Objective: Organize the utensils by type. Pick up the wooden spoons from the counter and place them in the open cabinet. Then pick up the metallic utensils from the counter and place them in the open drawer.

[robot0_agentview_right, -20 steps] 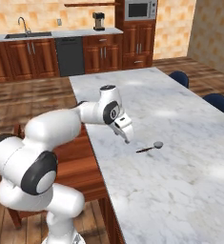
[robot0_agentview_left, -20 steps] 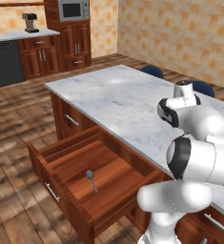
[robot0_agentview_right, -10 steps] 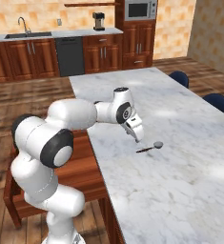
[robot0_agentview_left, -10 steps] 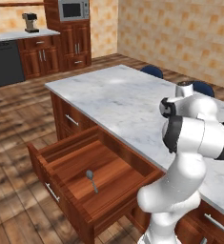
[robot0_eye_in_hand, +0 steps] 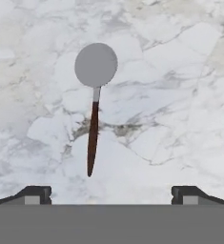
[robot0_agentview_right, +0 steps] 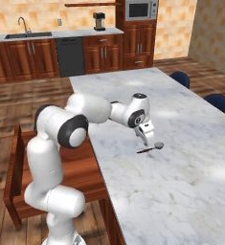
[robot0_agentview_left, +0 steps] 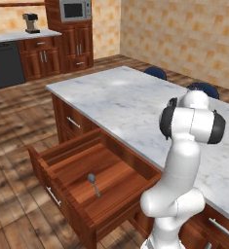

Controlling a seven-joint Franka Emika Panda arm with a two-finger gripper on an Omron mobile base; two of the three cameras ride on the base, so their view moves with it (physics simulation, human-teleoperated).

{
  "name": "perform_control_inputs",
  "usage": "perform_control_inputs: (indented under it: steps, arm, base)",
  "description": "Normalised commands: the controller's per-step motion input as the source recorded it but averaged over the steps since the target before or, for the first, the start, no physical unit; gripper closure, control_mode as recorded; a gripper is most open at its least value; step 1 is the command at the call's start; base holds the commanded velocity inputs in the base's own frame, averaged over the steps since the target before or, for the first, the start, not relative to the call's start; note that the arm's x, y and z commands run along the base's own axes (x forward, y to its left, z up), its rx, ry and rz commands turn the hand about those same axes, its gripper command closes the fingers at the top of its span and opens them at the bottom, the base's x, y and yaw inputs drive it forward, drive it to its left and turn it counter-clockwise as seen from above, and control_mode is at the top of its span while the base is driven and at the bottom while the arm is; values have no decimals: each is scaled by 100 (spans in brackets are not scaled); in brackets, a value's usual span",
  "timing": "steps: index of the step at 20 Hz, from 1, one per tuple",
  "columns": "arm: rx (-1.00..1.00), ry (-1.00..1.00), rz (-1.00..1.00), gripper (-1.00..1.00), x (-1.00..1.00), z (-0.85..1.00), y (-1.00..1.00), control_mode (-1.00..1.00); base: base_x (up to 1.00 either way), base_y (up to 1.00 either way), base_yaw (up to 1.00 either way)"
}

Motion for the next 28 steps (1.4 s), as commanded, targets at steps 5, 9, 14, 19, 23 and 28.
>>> perform_control_inputs:
  steps: [5, 9, 14, 19, 23, 28]
  arm:
    - [11, 3, -3, -100, 50, -41, -33, -100]
    - [0, 9, -4, -100, 52, -27, -33, -100]
    - [0, 17, -4, -100, 36, -16, -31, -100]
    - [0, 6, 0, -100, 30, -28, -18, -100]
    - [0, 2, 0, -100, 22, -28, -22, -100]
    - [0, 1, 0, -100, 11, -29, -12, -100]
  base:
    - [0, 0, 0]
    - [0, 0, 0]
    - [0, 0, 0]
    - [0, 0, 0]
    - [0, 0, 0]
    - [0, 0, 0]
